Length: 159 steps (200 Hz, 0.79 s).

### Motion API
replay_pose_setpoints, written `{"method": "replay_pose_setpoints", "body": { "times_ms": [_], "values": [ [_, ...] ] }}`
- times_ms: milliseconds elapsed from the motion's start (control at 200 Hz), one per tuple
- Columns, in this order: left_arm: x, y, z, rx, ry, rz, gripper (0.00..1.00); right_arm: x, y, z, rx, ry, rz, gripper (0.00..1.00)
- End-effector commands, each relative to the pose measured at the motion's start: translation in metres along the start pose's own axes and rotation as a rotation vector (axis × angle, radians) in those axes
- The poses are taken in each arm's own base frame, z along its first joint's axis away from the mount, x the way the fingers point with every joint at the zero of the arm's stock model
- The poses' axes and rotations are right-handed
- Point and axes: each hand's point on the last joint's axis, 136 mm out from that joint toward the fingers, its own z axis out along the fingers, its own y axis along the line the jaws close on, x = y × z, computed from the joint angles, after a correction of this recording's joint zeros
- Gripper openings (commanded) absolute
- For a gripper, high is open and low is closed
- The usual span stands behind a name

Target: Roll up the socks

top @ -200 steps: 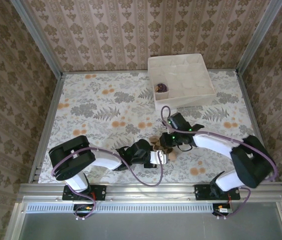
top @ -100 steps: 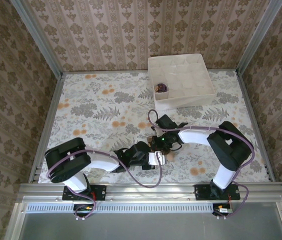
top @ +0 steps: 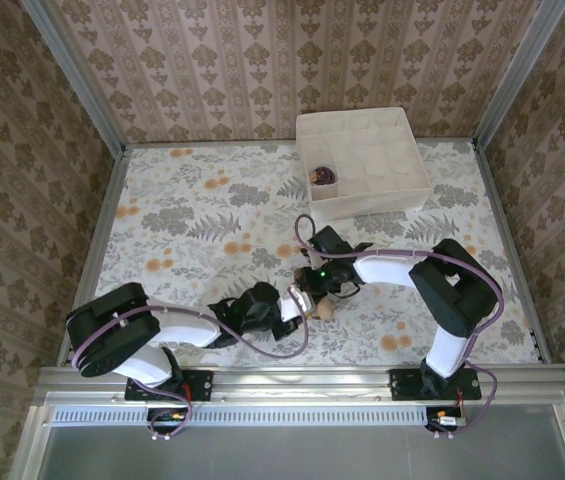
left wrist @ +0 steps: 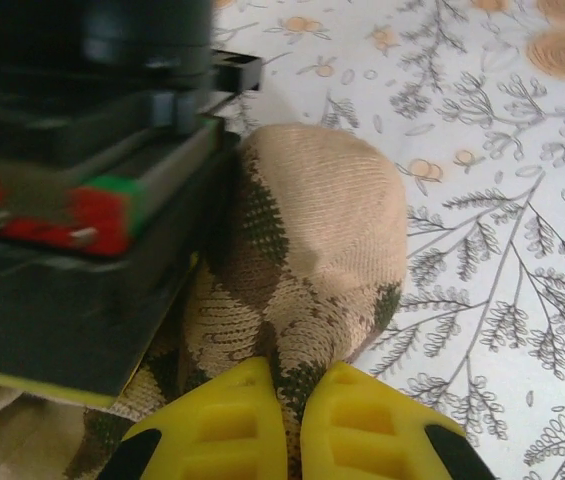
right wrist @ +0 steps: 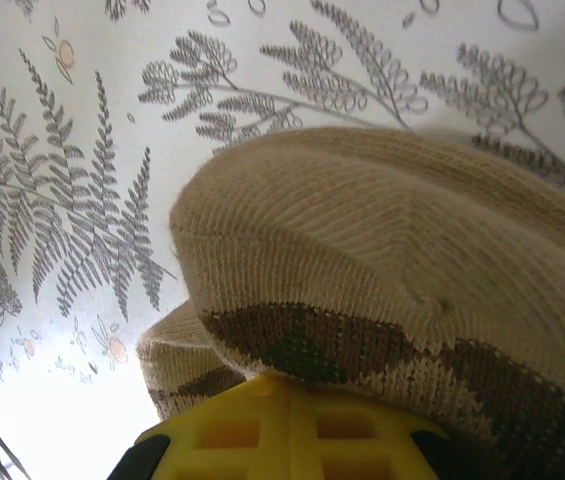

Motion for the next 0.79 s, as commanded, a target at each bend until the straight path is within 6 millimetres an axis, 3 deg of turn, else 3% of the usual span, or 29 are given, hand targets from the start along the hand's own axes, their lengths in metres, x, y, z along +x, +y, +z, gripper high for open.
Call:
{"method": "replay_pose_setpoints", "body": {
  "times_ms": [0, 75, 155, 330, 500, 600, 760, 790],
  "values": [
    [0.021, -0.004, -0.003, 0.111, 0.046, -0.233, 0.00, -0.012, -0.043, 0.007, 0.163, -0.054, 0.042, 0.05],
    [0.023, 0.001, -0.002, 0.128, 0.061, -0.284, 0.00, -0.019, -0.035, 0.001, 0.140, -0.081, 0.028, 0.08],
    [0.026, 0.008, 0.000, 0.141, 0.078, -0.335, 0.00, -0.029, -0.024, -0.011, 0.110, -0.132, 0.004, 0.18],
    [0.031, 0.020, 0.004, 0.147, 0.102, -0.414, 0.00, -0.052, -0.002, -0.057, 0.054, -0.272, -0.029, 0.37],
    [0.036, 0.029, 0.010, 0.158, 0.127, -0.465, 0.00, -0.059, 0.009, -0.096, 0.016, -0.356, -0.065, 0.43],
    [0.040, 0.034, 0.013, 0.150, 0.140, -0.490, 0.00, -0.049, 0.009, -0.100, -0.003, -0.352, -0.083, 0.47],
    [0.043, 0.042, 0.014, 0.159, 0.133, -0.537, 0.00, -0.023, -0.005, -0.081, -0.030, -0.306, -0.051, 0.50],
    [0.044, 0.044, 0.014, 0.159, 0.133, -0.550, 0.00, -0.021, -0.002, -0.086, -0.045, -0.324, -0.058, 0.51]
  ]
}}
